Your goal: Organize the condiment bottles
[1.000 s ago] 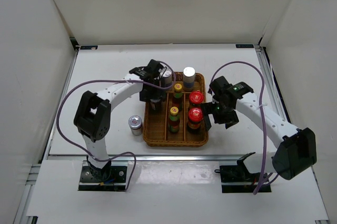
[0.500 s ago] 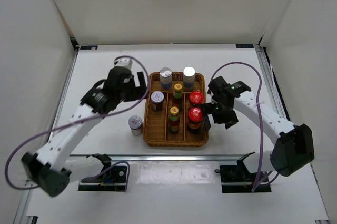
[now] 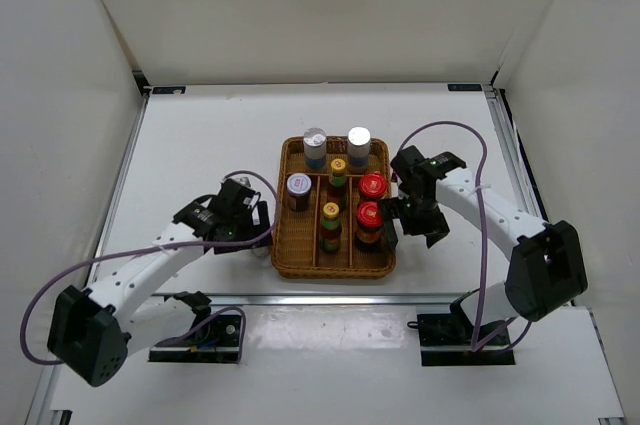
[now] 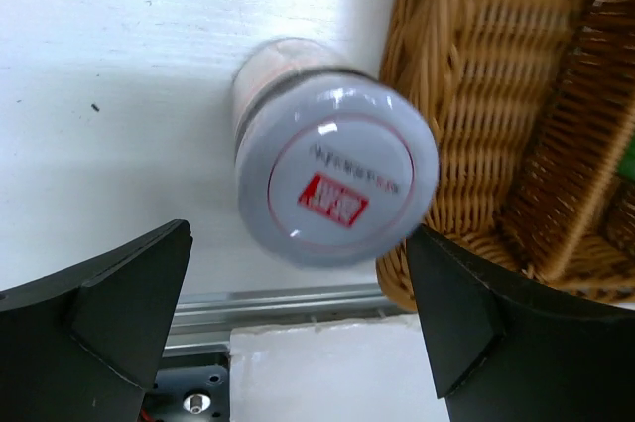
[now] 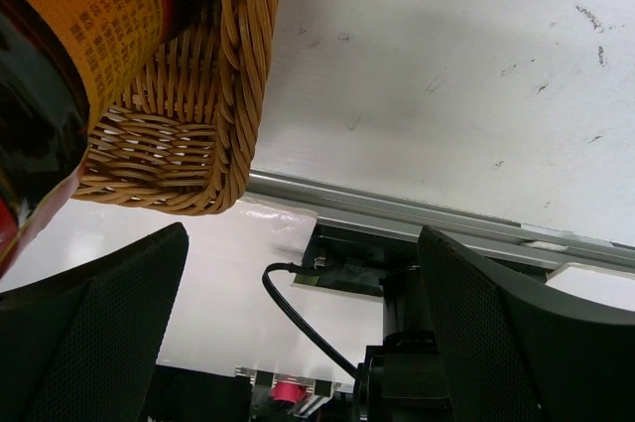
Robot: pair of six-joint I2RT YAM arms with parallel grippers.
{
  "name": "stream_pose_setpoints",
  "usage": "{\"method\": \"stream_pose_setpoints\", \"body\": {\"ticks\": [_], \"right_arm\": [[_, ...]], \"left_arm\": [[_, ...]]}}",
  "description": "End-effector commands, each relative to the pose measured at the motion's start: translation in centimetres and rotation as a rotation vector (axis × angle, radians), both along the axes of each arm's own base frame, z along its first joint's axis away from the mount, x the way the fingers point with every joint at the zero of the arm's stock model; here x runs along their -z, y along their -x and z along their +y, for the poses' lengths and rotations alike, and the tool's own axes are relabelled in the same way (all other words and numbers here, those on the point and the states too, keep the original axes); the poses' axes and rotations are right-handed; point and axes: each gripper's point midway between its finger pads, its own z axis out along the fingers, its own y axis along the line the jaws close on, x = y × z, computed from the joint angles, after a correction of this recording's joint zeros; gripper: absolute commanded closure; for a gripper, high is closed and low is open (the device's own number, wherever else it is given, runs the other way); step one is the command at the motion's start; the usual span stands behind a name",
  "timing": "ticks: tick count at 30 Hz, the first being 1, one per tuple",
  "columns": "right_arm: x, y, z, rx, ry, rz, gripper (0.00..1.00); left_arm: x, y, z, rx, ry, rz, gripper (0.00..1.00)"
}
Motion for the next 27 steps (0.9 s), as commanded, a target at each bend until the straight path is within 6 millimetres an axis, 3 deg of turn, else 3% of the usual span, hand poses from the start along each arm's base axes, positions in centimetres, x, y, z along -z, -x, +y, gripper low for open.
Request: {"method": "stream_pose_setpoints", "body": {"ticks": [1, 7, 10, 13, 17, 18, 20, 22, 24, 27], "right_arm": [[0.1, 0.2, 0.0, 0.003, -0.001, 0.022, 0.0], [0.1, 0.2, 0.0, 0.003, -0.001, 0.022, 0.0], [0.1, 0.2, 0.0, 0.003, -0.001, 0.022, 0.0], [0.0, 0.1, -0.1, 0.003, 0.002, 0.01, 0.0], [0.0, 0.1, -0.1, 0.003, 0.002, 0.009, 0.0], [0.0, 0.1, -0.1, 0.003, 0.002, 0.009, 0.0], [0.0, 0.1, -0.1, 0.003, 0.002, 0.009, 0.0], [0.0, 0.1, -0.1, 0.003, 0.002, 0.009, 0.0], [0.2, 0.1, -0.1, 0.003, 0.007, 0.017, 0.0], [0.3, 0.2, 0.0, 0.003, 0.004, 0.03, 0.0]], "left_arm": [[0.3, -1.5, -0.9, 0.01, -0.001, 0.003, 0.0], [1.6, -3.2, -1.2, -0.01, -0.055, 0.049, 0.0], [0.8, -4.5, -1.1, -0.019, -0.079, 0.011, 0.0], [-0.2, -5.4, -1.3, -0.017, -0.078, -0.023, 0.08], [-1.1, -5.9, -1.8, 0.003, -0.064, -0.043, 0.36], [-1.3, -5.5, -1.8, 0.007, -0.058, -0.037, 0.49], [-3.0, -5.9, -1.6, -0.002, -0.045, -0.084, 0.59], [-4.6, -6.1, -1.0, -0.031, -0.057, -0.121, 0.77], [-8.2, -7.3, -0.7, -0.073, -0.038, -0.228, 0.89], [-12.9, -8.9, -0.8, -0.106, -0.009, -0.356, 0.89]]}}
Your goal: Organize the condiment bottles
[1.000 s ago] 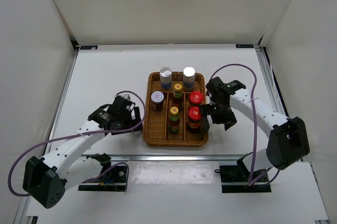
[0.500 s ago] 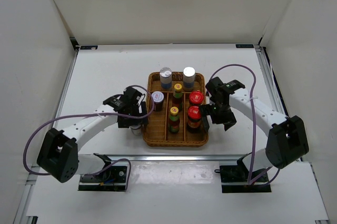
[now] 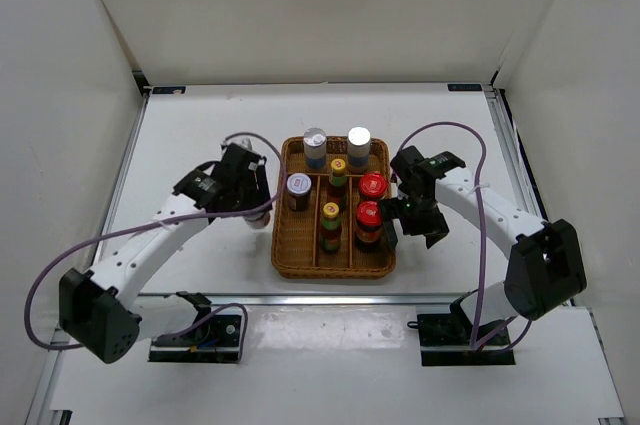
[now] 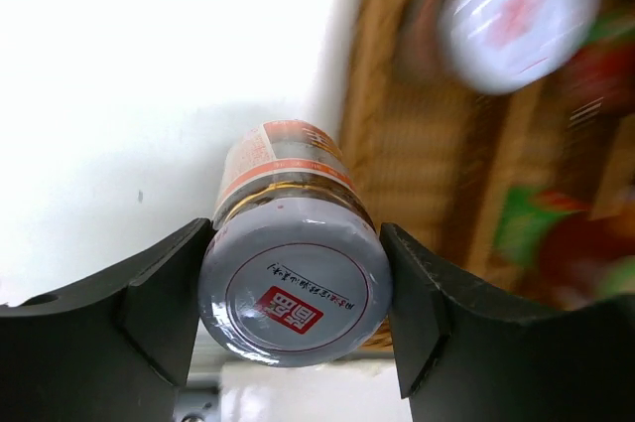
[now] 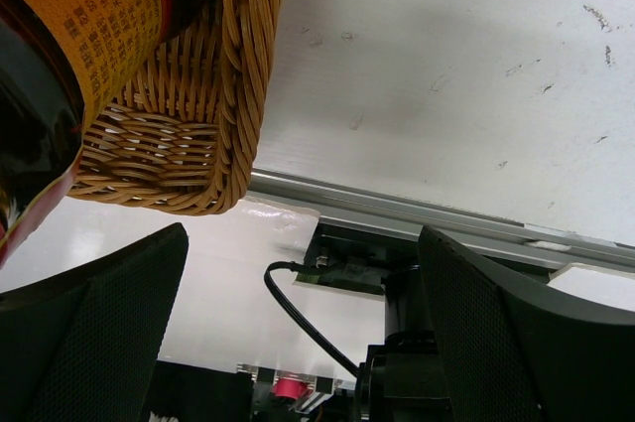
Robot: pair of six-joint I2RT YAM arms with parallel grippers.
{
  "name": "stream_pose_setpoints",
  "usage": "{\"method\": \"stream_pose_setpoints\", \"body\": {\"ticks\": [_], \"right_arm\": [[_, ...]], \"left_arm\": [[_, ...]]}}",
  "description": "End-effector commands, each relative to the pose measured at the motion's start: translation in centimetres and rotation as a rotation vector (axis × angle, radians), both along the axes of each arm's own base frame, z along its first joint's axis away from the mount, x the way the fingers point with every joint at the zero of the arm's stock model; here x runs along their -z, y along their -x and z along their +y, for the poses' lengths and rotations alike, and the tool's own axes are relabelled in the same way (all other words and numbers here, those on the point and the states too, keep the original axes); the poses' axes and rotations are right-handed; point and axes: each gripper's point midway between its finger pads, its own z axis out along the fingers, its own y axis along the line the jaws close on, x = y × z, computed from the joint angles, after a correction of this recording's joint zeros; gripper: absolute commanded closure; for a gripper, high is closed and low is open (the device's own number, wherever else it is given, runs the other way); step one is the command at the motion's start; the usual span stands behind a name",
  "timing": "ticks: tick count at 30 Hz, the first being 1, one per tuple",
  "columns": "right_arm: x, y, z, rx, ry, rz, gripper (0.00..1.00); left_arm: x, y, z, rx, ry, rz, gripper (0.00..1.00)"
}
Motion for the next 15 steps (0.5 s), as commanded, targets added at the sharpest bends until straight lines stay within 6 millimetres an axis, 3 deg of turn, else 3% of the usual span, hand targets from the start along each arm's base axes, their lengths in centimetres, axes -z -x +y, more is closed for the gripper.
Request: {"method": "stream_pose_setpoints", "body": {"ticks": [1, 4, 12, 15], "right_arm": [[0.2, 0.1, 0.0, 0.002, 0.006, 0.019, 0.0], [0.1, 0.0, 0.2, -0.008, -0.002, 0.024, 0.0], [0.3, -0.1, 0.0, 0.002, 0.003, 0.032, 0.0], [0.3, -0.2, -0.1, 0.002, 0.011, 0.027, 0.0]], "left_arm": [[-9.2, -3.7, -0.2, -0.07, 0.08, -0.295, 0.89], [-11.1, -4.5, -1.7, -0.036, 0.098, -0.326, 0.89], [-7.1, -3.7, -7.3, 0.056, 0.154, -0.168, 0.89], [-4.8, -3.3, -9.3, 0.09, 0.141, -0.111, 0.89]]}}
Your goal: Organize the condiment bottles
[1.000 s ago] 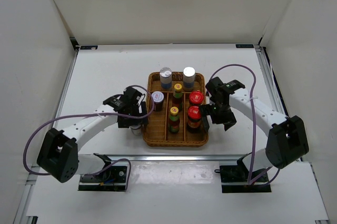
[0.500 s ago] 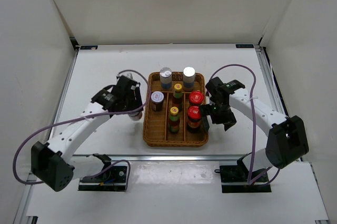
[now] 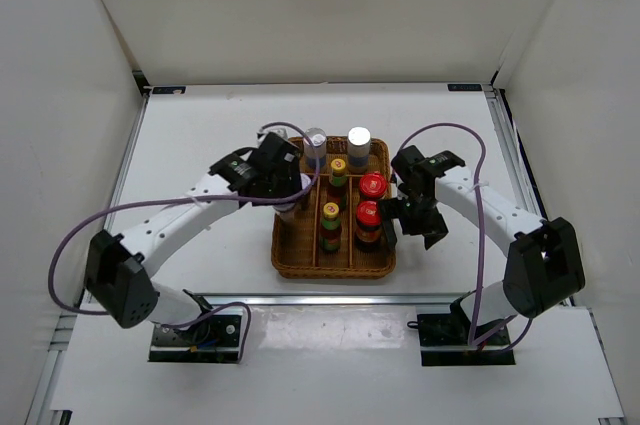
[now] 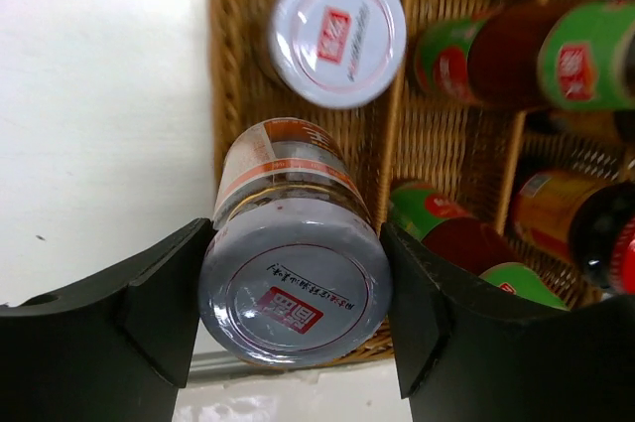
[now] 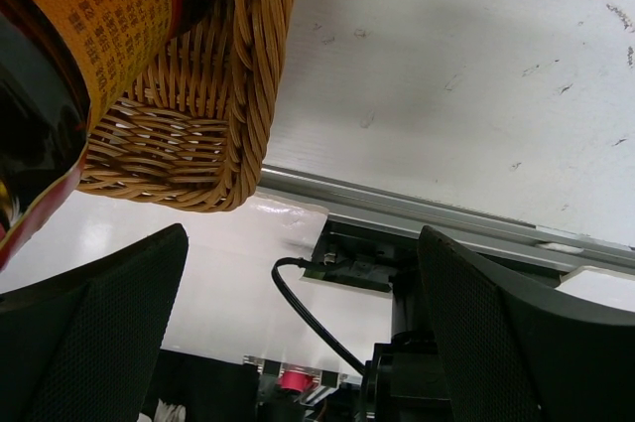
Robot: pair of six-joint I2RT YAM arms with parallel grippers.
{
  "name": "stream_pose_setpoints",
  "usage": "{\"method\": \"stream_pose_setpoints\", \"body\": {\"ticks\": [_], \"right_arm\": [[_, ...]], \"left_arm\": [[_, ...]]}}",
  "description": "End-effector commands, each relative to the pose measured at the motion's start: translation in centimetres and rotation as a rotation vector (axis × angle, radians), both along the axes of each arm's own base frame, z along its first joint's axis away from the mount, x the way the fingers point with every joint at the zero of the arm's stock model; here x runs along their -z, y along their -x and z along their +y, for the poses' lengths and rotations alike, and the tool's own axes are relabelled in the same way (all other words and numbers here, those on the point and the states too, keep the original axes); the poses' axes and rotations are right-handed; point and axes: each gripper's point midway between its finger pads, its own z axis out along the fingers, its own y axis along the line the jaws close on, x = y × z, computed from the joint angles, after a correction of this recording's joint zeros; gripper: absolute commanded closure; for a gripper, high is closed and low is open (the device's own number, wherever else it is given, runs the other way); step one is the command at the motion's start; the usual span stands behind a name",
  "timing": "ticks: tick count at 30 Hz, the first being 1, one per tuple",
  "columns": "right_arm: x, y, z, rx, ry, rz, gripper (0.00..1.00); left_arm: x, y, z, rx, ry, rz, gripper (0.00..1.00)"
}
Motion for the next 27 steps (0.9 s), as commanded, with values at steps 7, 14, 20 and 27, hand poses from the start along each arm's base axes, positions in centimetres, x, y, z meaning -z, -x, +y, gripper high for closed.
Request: {"method": "stream_pose_setpoints", "body": {"ticks": [7, 14, 20, 27], "right_arm": [[0.3, -0.4, -0.9, 0.017, 0.052, 0.003, 0.0], [-0.1, -0.8, -1.3, 0.036, 0.076, -0.023, 0.0], [-4.5, -1.9, -3.3, 0.096, 0.139, -0.195, 0.0], [-10.1, -2.6, -3.2, 0.139, 0.035, -0.362, 0.0]], "left_arm": [[4.3, 1.7, -5.0, 0.089, 0.037, 0.145, 0.86], [6.6, 2.1, -5.0, 0.094, -0.01, 0.193, 0.18], [3.5, 1.2, -4.6, 0.067, -0.011, 0.122, 0.0], [-5.1, 0.0, -3.2, 0.046, 0.096, -0.094, 0.0]]}}
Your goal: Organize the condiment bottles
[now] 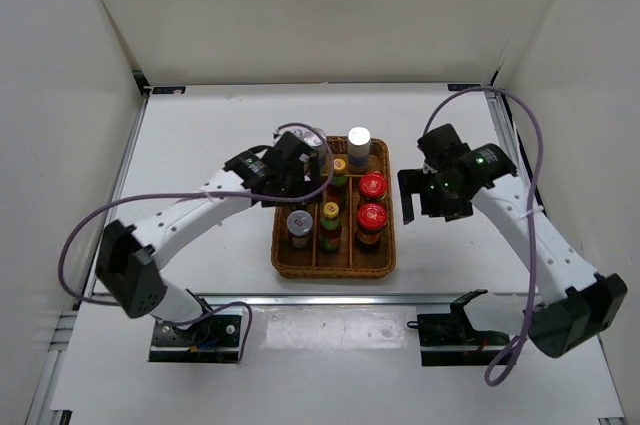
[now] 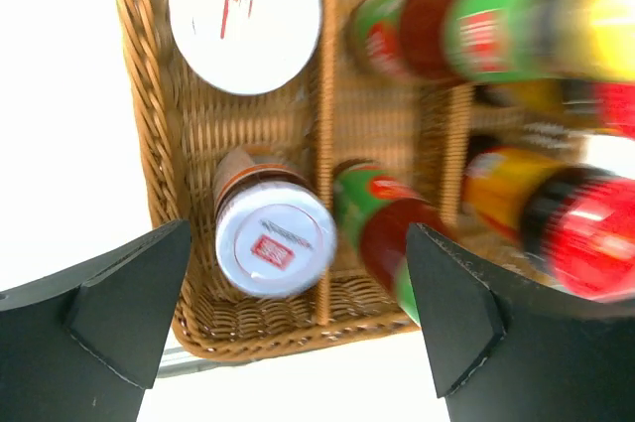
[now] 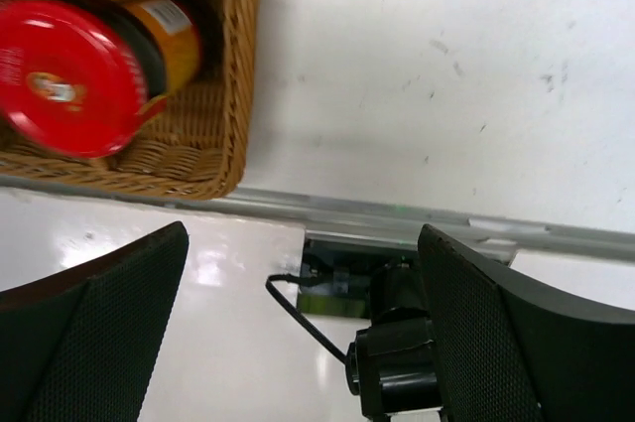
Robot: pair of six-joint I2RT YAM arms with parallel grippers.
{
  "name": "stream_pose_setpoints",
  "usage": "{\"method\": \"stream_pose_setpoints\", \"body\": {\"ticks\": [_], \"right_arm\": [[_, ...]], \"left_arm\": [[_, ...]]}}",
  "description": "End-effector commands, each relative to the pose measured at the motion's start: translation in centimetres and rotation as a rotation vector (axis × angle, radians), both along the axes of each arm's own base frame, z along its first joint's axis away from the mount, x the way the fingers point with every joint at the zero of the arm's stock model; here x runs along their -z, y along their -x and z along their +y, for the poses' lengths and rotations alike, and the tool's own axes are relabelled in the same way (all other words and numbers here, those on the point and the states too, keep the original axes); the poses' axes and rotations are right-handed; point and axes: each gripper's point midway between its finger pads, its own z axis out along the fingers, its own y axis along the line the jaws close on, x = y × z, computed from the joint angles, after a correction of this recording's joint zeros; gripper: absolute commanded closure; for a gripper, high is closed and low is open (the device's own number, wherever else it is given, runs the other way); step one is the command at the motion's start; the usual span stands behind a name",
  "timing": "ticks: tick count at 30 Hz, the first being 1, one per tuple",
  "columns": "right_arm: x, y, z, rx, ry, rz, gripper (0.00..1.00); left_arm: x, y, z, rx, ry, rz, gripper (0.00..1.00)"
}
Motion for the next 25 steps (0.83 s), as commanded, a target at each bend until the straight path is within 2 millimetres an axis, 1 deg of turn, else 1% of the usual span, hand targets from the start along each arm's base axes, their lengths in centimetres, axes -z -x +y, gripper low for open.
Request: {"method": "stream_pose_setpoints", "body": {"ticks": [1, 3, 4, 5, 6, 7, 9, 10, 11, 13, 14, 15, 16, 18, 19, 20, 21, 23, 24, 25], "right_arm": [[-2.2, -0.1, -0.8, 0.03, 0.011, -0.054, 0.0], [-2.5, -0.9, -0.7, 0.031, 0.014, -0.055, 0.0], [-3.0, -1.4, -0.5, 0.011, 0.012, -0.073, 0.0], [-3.3, -2.0, -0.2, 0.0, 0.008, -0.089, 0.0], [-3.7, -2.3, 0.4, -0.027, -0.024, -0.102, 0.0], [-4.7, -3.4, 1.2, -0.047, -0.056, -0.157, 0.0], [-5.9, -4.6, 1.6, -0.092, -0.067, -0.223, 0.0], [-6.6, -5.2, 1.8, -0.113, -0.073, -0.258, 0.0], [-8.2, -6.5, 1.9, -0.143, -0.064, -0.327, 0.0], [-9.7, -7.9, 1.5, -0.144, -0.035, -0.385, 0.0], [-10.0, -8.9, 1.5, -0.143, -0.018, -0.406, 0.0], [-11.1, -9.6, 1.5, -0.132, -0.018, -0.444, 0.0], [-11.4, -10.2, 1.6, -0.125, -0.013, -0.457, 0.0], [-12.0, -10.9, 1.9, -0.095, -0.024, -0.469, 0.0], [-12.9, -11.4, 1.9, -0.086, -0.022, -0.494, 0.0], [-13.2, -12.0, 1.8, -0.074, -0.011, -0.512, 0.0], [-13.6, -12.1, 1.7, -0.068, -0.008, -0.524, 0.0], [-14.3, -12.9, 1.8, -0.047, -0.005, -0.549, 0.0], [-14.4, -13.4, 1.6, -0.026, 0.011, -0.554, 0.0], [-14.8, -13.5, 1.4, -0.009, 0.012, -0.569, 0.0]], "left_arm": [[-7.4, -1.2, 1.3, -0.021, 0.08, -0.203, 0.0], [-9.2, -1.8, 2.8, -0.046, 0.063, -0.274, 0.0], [-10.9, -2.1, 4.2, -0.059, 0.057, -0.33, 0.0], [-11.7, -2.7, 5.6, -0.099, 0.022, -0.376, 0.0], [-12.2, -2.8, 7.4, -0.141, 0.003, -0.409, 0.0], [-12.4, -2.9, 8.6, -0.172, -0.022, -0.429, 0.0], [-12.5, -3.4, 12.2, -0.268, -0.087, -0.475, 0.0], [-12.5, -3.5, 13.3, -0.294, -0.109, -0.484, 0.0], [-12.9, -3.6, 14.5, -0.317, -0.141, -0.501, 0.0], [-13.3, -3.8, 16.2, -0.342, -0.179, -0.515, 0.0], [-13.7, -3.7, 17.0, -0.342, -0.202, -0.528, 0.0], [-14.0, -3.6, 17.6, -0.364, -0.208, -0.538, 0.0], [-14.5, -3.5, 18.4, -0.381, -0.218, -0.551, 0.0], [-15.2, -3.2, 19.4, -0.43, -0.219, -0.577, 0.0], [-15.6, -3.0, 19.8, -0.445, -0.221, -0.59, 0.0], [-16.3, -2.8, 19.9, -0.458, -0.195, -0.613, 0.0], [-16.7, -2.6, 20.5, -0.48, -0.2, -0.625, 0.0], [-17.6, -1.9, 21.0, -0.497, -0.183, -0.655, 0.0], [-17.7, -1.8, 21.0, -0.507, -0.167, -0.665, 0.0], [-17.6, -1.4, 21.2, -0.51, -0.159, -0.674, 0.0]]}}
